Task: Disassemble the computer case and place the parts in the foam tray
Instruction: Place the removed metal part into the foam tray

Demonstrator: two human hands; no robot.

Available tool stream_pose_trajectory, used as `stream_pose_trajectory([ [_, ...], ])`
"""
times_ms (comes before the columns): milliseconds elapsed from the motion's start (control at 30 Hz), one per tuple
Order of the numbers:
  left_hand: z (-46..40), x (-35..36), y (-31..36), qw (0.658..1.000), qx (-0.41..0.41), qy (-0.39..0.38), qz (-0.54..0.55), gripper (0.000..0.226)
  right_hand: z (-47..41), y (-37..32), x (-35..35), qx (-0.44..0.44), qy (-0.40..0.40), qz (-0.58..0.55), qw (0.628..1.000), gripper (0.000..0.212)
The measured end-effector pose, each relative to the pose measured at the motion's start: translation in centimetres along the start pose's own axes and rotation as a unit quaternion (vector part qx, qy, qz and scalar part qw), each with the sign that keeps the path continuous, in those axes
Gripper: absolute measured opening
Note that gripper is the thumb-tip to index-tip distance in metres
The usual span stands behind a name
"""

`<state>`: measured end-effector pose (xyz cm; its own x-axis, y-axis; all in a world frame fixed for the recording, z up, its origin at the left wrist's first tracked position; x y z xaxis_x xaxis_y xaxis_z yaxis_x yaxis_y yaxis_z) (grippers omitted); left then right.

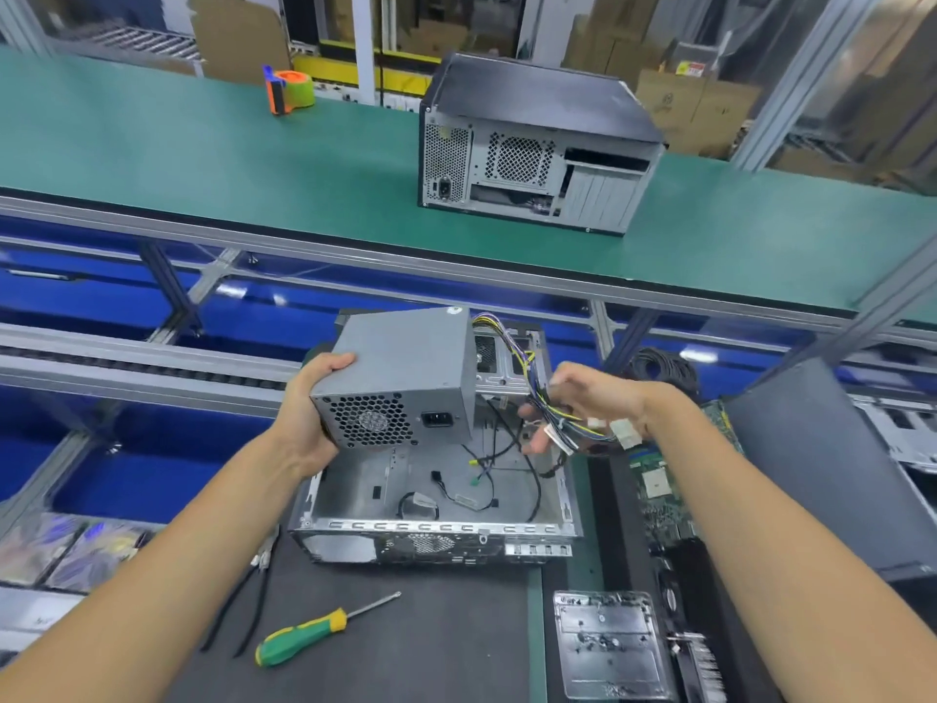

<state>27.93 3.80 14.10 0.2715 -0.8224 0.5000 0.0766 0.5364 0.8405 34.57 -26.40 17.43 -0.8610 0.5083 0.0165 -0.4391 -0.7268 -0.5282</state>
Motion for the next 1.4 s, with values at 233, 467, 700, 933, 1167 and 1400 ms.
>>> stream_pose_trajectory([
  [233,0.7,0.5,0.8,1.000,0.019,-0.003,0.015,0.046,3.4,-1.8,-1.1,-0.081,-0.108,-0.097,0.986,0.098],
  [467,0.9,-0.5,1.4,0.999,0.036,0.029,-0.002,0.041,2.0,-4.5,1.1,-0.114,0.028,-0.088,0.989,0.064],
  [700,1.2,-0.7,1.6,0.999,0.029,0.003,0.024,0.044,2.7,-6.7,0.4,-0.197,0.115,-0.137,0.964,0.055],
  [933,1.4,0.4,0.7,1.000,0.007,-0.021,0.021,0.044,6.1,-6.3,-2.6,-0.164,0.315,0.029,0.934,0.050],
  [1167,0.2,5.9,-1.0,0.997,0.007,-0.060,-0.046,0.050,10.2,-1.8,-6.2,-0.155,0.375,0.017,0.914,0.049],
  [1400,-1.3,15.6,-5.8,0.987,0.016,-0.094,-0.126,0.087,14.0,5.0,-10.0,-0.189,0.446,-0.073,0.872,0.047],
])
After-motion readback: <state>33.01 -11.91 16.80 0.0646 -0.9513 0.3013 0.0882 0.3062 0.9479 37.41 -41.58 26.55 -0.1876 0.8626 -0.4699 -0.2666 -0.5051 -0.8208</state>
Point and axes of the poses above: each hand's wrist, its own z-axis away from the middle knuckle, its own x-axis out of the palm, y = z × x, the point moved 8 cm from there along -z, towards the middle knuckle, and after that the axes turned 13 degrees about x, right-handed, at the moved point
